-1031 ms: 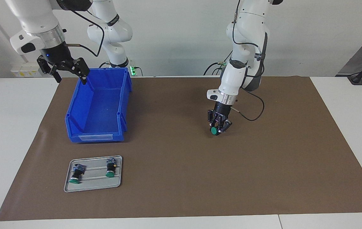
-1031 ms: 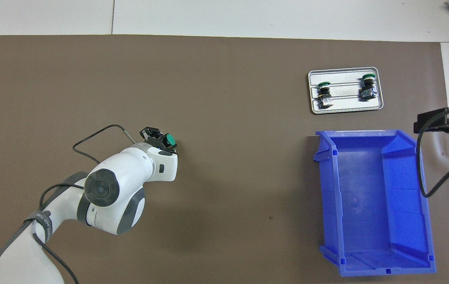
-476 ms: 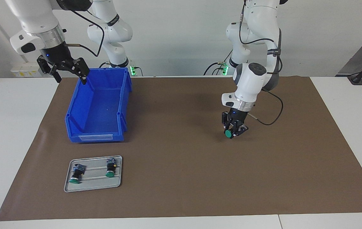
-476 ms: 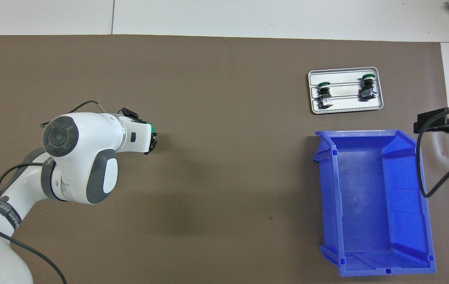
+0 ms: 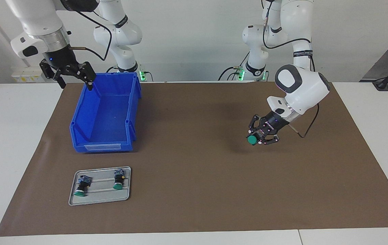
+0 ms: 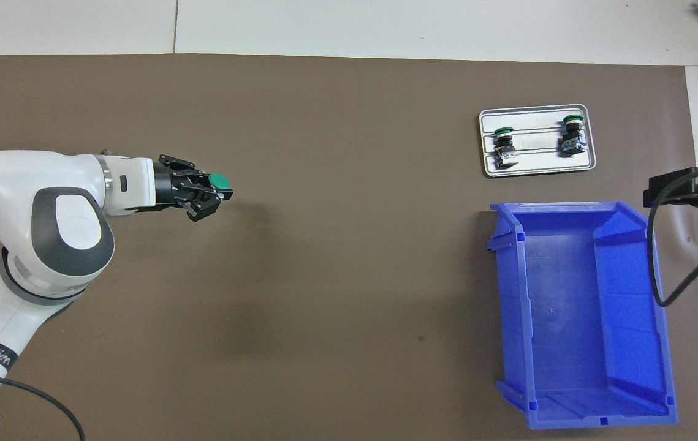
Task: Place and press button with both arms
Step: 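Lift the part with the left gripper and rotate it cap upward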
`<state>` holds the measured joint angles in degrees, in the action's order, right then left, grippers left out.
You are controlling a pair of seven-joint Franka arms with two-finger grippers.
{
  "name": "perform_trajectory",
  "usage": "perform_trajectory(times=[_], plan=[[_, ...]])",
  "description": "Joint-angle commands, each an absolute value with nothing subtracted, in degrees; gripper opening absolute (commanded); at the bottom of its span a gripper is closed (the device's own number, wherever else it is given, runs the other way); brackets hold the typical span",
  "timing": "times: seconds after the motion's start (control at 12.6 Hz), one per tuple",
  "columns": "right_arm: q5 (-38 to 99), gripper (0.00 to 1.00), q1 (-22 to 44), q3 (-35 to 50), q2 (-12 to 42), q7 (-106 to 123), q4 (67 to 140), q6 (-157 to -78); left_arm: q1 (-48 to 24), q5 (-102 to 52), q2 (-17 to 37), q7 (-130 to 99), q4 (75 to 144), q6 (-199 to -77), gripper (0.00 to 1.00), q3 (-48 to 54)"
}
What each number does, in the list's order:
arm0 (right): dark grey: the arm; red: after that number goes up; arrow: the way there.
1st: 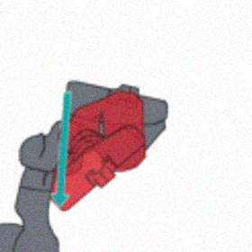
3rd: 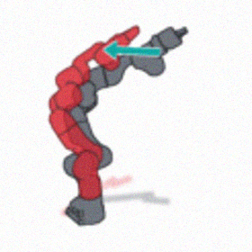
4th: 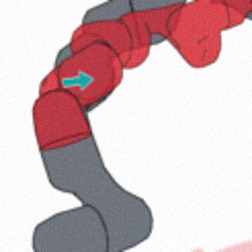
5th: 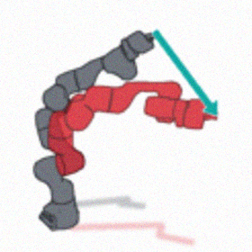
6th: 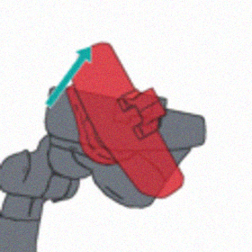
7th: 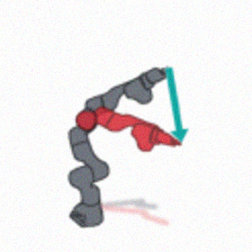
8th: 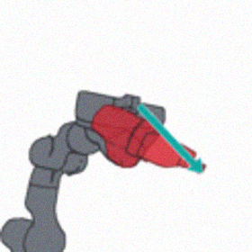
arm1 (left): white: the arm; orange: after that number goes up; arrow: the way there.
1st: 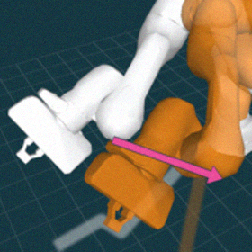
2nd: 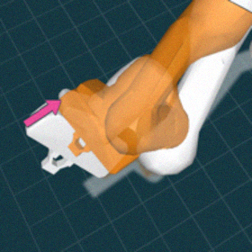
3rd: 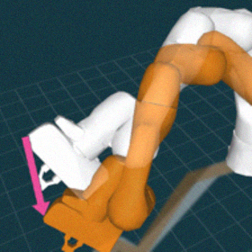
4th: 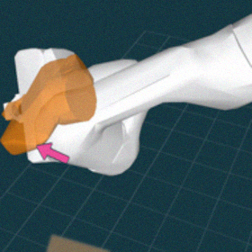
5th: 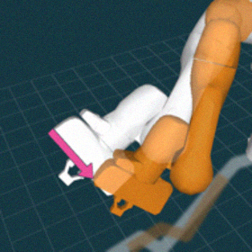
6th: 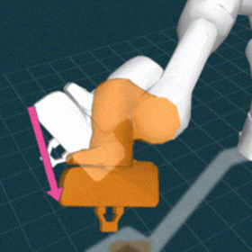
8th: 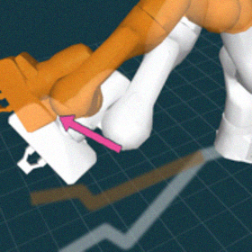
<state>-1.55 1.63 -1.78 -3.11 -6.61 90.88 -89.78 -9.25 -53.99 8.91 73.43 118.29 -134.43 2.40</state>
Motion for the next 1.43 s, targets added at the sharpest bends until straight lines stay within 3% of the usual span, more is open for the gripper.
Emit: perform_trajectory(times=[0.0, 0.48, 0.87, 1.35], plan=[[-1.41, 1.0, 0.88, -1.41, -3.6, -7.03, 91.41, -89.74, -10.54, -69.9, 5.37, 85.3, 125.93, -141.74, 0.0, 3.25], [-1.41, 1.0, 0.88, -1.41, -3.6, -7.03, 91.41, -89.74, -17.67, -111.93, 5.18, 118.88, 130.43, -148.28, 0.0, 3.25], [-1.41, 1.0, 0.79, -1.41, -3.69, -7.03, 91.93, -89.74, -18.37, -128.99, 6.15, 138.74, 135.78, -138.27, 0.0, 3.25], [-1.41, 1.0, 0.79, -1.41, -3.69, -7.03, 91.93, -89.74, -17.58, -136.14, 5.36, 150.89, 144.82, -123.16, 0.0, 2.9]])
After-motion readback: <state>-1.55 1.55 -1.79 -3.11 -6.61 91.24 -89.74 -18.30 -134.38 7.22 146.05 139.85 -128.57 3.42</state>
